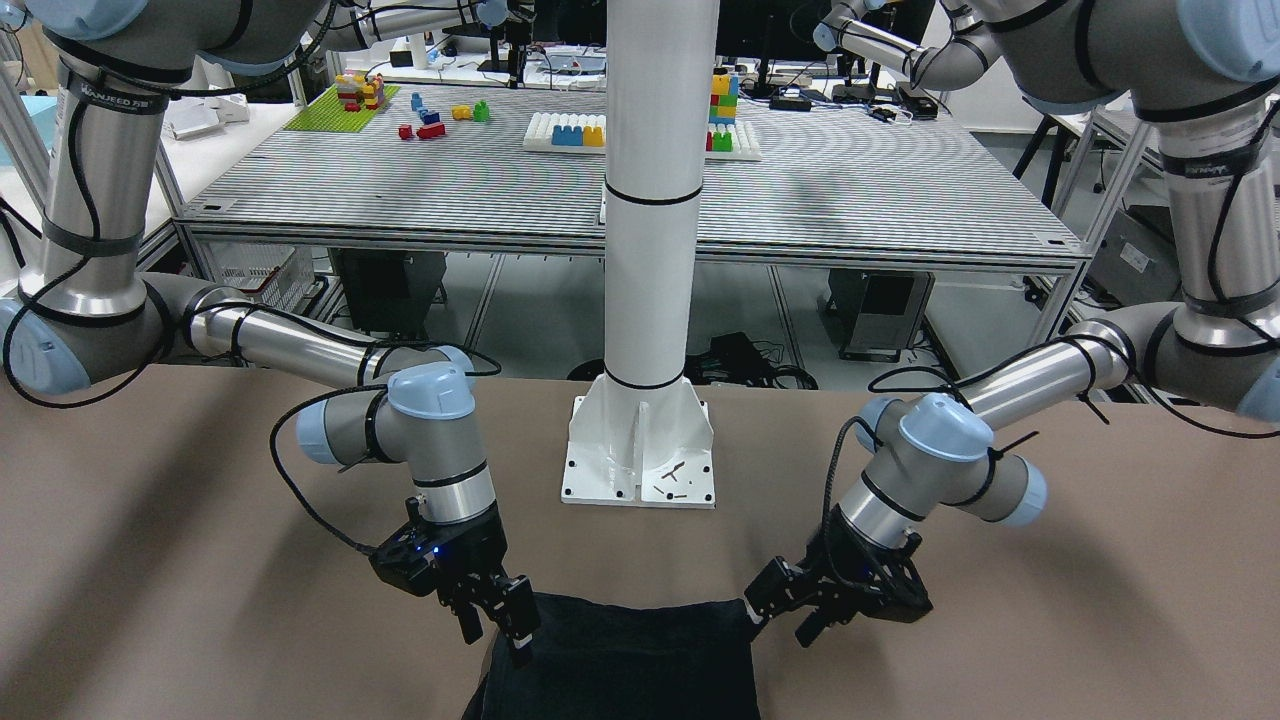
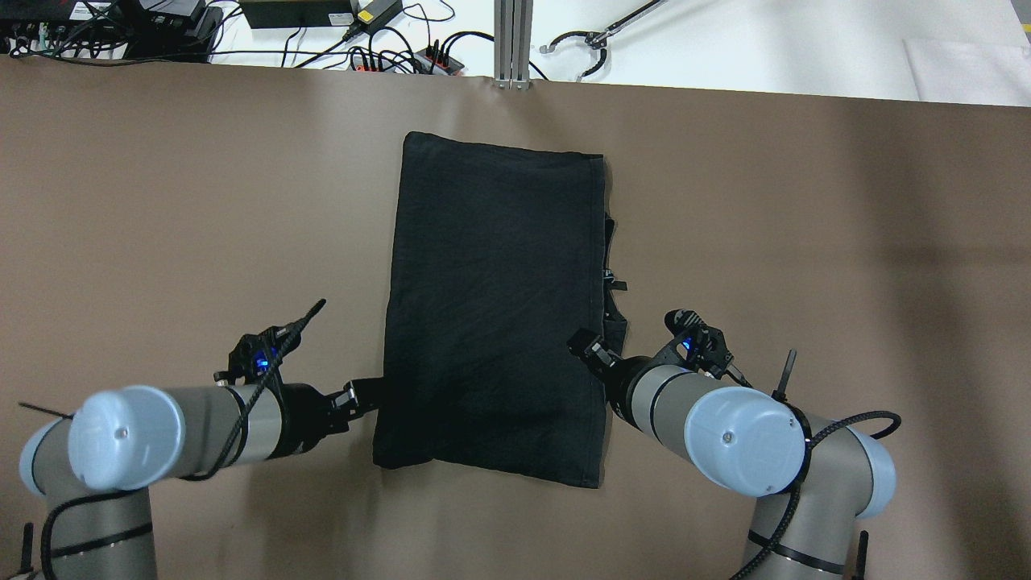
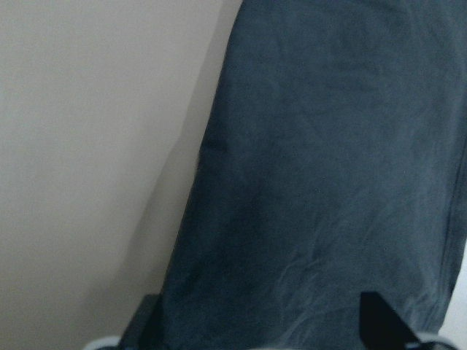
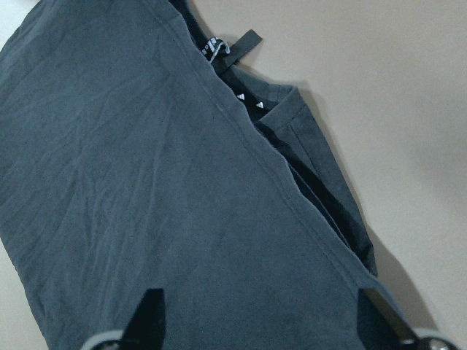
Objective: Fold clothes
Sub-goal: 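Move both grippers to the shirt corners nearest the robot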
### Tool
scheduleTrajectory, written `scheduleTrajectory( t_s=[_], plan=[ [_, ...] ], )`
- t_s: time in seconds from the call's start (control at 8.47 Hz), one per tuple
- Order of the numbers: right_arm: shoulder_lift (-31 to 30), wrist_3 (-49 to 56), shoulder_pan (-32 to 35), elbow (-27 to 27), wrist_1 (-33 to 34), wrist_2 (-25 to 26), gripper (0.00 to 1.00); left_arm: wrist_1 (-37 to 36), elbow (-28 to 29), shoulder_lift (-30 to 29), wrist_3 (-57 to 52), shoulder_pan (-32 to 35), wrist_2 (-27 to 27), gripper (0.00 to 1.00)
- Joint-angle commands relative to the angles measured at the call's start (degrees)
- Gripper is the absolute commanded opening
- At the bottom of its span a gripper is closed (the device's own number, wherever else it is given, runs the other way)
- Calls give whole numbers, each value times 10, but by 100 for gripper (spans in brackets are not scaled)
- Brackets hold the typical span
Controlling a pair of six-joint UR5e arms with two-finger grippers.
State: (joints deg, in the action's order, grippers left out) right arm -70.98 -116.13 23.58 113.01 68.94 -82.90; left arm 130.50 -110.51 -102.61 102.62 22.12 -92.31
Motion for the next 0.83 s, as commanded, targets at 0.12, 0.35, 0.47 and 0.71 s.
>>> scheduleTrajectory(
  t_s=[0.12,0.35,0.47,0.71],
  plan=[
    [-9,-10,-9,8,0,27,94,1,41,-1,102,-91,117,95],
    [-9,-10,-10,7,0,29,94,2,50,-9,105,-92,119,95],
    [-9,-10,-10,5,0,29,94,1,54,-15,105,-92,119,95],
    [-9,-9,-10,5,1,29,94,1,57,-21,105,-92,125,94]
  ],
)
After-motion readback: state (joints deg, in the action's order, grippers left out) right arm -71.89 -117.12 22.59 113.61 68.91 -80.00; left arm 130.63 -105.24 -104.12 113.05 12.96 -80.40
